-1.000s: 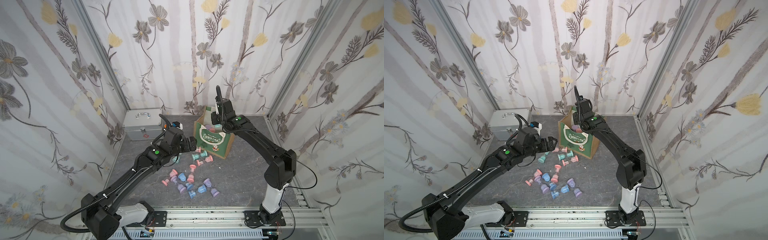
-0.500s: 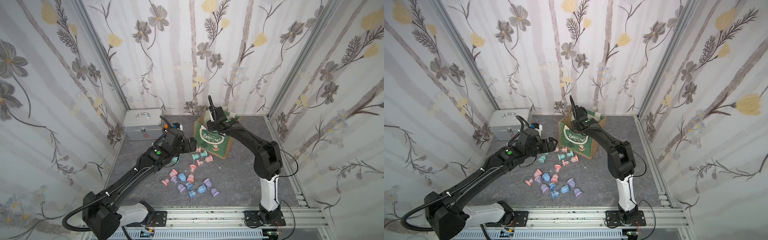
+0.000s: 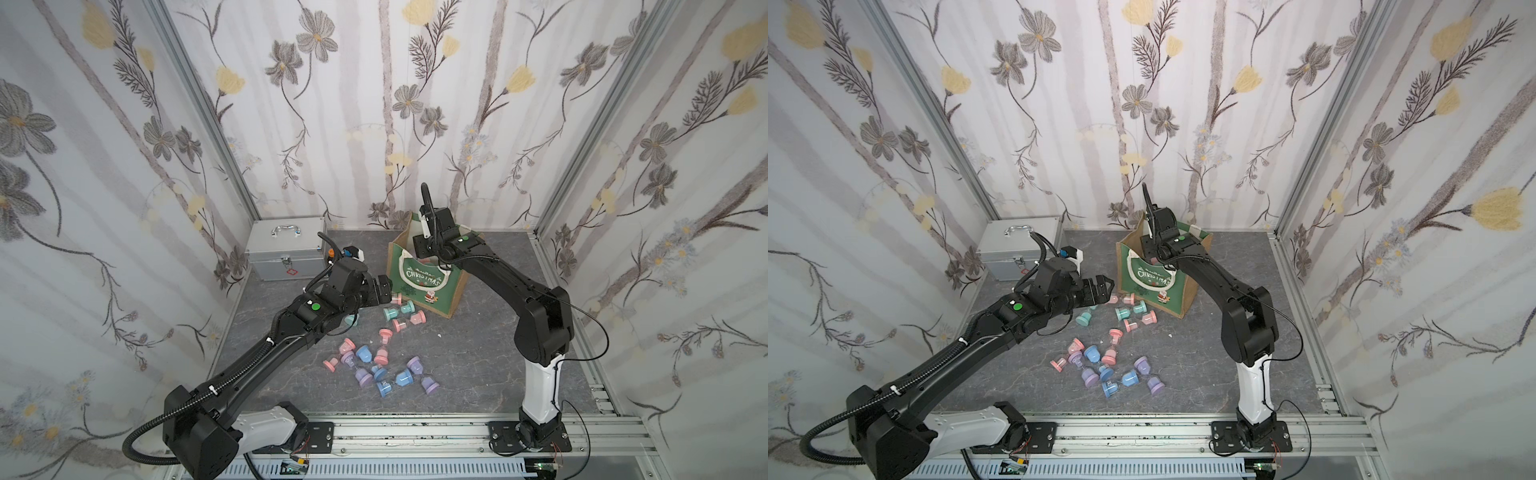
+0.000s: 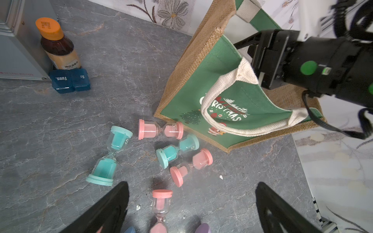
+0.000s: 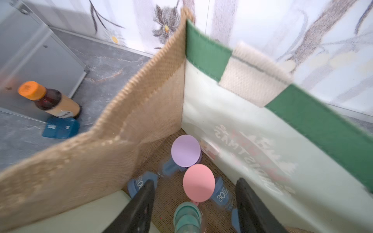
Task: Put the hourglass into the canvas bag
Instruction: Place the hourglass in the canvas bag, then pick up the hourglass from the center of the board.
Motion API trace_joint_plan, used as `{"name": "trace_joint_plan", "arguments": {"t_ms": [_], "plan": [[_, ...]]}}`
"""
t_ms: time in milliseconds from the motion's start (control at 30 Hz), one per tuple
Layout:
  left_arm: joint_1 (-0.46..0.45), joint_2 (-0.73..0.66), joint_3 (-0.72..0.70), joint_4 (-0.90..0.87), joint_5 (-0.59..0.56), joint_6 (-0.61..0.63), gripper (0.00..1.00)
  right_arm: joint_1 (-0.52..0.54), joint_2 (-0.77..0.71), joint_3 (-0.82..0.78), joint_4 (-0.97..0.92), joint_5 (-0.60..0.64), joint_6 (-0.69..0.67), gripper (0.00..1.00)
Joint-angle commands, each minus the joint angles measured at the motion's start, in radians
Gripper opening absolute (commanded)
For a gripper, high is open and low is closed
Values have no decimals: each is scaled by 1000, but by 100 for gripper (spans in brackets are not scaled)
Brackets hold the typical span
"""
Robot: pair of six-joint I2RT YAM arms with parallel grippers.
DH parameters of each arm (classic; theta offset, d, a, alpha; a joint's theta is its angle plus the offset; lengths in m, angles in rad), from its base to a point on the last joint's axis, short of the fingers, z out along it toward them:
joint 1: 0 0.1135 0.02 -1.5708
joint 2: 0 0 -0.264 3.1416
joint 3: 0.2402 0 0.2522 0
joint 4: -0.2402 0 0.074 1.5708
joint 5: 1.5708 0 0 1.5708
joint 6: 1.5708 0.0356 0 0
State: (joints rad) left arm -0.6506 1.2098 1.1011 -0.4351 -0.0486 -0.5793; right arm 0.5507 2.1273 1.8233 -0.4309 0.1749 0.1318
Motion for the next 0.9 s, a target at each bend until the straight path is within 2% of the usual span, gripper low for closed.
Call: {"name": "trace_joint_plan", "arguments": {"t_ms": [0,300,500,767,867], "plan": [[0,-10,5,-5,-3,-9,100,7,-49,1,15,-59,20,63],[0,-71,-12,-87,20,-9,100,53,-208,-31,-66,-79,90,74],[-3,-122,-49,-137,39,-11,100,104,-343,-137,-132,-67,159,79],[-29,-172,-119,-184,42,-31,100,218,-524,-410,-171,-13,280,83],[-54,-192,-159,-175,28,-43,100,299,-597,-508,-177,24,319,83]]}}
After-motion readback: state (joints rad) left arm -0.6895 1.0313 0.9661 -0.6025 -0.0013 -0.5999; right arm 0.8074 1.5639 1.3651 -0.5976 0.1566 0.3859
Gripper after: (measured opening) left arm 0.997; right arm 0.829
